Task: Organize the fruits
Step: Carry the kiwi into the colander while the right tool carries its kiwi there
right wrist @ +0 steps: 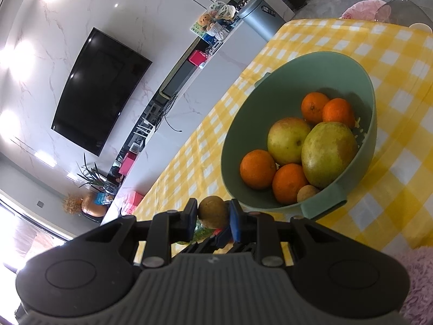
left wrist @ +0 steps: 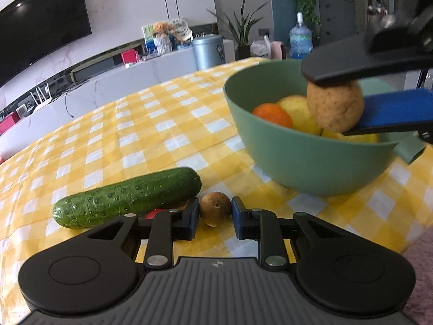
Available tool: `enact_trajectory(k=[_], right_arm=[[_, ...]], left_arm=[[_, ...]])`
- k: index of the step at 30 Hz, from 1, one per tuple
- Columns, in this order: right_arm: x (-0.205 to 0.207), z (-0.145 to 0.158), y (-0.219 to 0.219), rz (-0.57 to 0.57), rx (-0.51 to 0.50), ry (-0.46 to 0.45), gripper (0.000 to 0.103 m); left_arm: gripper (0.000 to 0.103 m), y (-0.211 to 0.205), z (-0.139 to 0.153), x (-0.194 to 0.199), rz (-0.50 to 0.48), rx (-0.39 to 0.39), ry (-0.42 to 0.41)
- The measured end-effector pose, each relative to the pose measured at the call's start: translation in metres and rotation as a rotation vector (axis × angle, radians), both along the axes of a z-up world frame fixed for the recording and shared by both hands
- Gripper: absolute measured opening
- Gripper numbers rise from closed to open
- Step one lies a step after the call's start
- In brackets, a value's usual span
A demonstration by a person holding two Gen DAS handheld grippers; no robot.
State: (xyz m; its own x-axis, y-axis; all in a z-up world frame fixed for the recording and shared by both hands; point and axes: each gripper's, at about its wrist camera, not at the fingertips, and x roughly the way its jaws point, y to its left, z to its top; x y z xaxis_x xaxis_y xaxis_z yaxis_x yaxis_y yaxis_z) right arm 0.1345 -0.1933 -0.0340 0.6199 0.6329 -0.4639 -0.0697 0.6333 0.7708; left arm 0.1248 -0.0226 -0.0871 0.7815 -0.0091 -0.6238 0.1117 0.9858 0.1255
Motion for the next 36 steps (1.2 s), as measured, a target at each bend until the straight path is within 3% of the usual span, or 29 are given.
enact_trajectory(k=[6, 9, 14, 23, 30, 35, 36], right_arm=[[-0.005, 0.002, -0.006, -0.039, 0.011, -0.023, 0.022], [-0.013, 0.012, -0.012, -0.119, -0.001, -0.088, 0.022], [-0.034, 0.039, -0.017, -0.320, -0.220, -0.254, 0.022], [-0.026, 0.038, -0.034, -0.436, -0.337, -0.229, 0.022], [-0.013, 0.031, -0.030, -0.428, -0.404, -0.192, 0.022], [-0.012, 0.030, -0.026, -0.412, -0.429, -0.207, 0.027], [-0.012, 0.030, -0.025, -0.417, -0.434, -0.208, 0.034]], left_arm=[[0.028, 0.005, 0.029, -0.018, -0.041, -0.066, -0.078], [0.028, 0.014, 0.042, -0.024, -0.037, -0.137, -0.099], [0.028, 0.026, 0.059, -0.031, -0.068, -0.272, -0.113], [0.028, 0.030, 0.079, -0.039, -0.135, -0.390, -0.132], [0.028, 0.030, 0.074, -0.037, -0.147, -0.396, -0.122], [0.028, 0.031, 0.074, -0.039, -0.143, -0.403, -0.127], [0.028, 0.030, 0.075, -0.039, -0.133, -0.402, -0.133]])
